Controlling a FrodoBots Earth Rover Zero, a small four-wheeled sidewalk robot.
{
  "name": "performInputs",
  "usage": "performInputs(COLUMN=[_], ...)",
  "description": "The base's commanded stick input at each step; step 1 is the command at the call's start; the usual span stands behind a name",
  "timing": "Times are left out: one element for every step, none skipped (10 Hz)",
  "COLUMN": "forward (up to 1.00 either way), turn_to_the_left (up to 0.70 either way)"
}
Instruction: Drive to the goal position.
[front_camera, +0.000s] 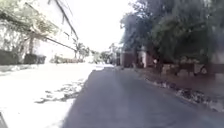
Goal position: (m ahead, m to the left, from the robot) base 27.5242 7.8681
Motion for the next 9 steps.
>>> performInputs(forward=[1.0,1.0,1.0,1.0,1.0,1.0,1.0,1.0,1.0], turn_to_the_left=[0.0,0.0,0.0,0.0,0.0,0.0,0.0,0.0,0.0])
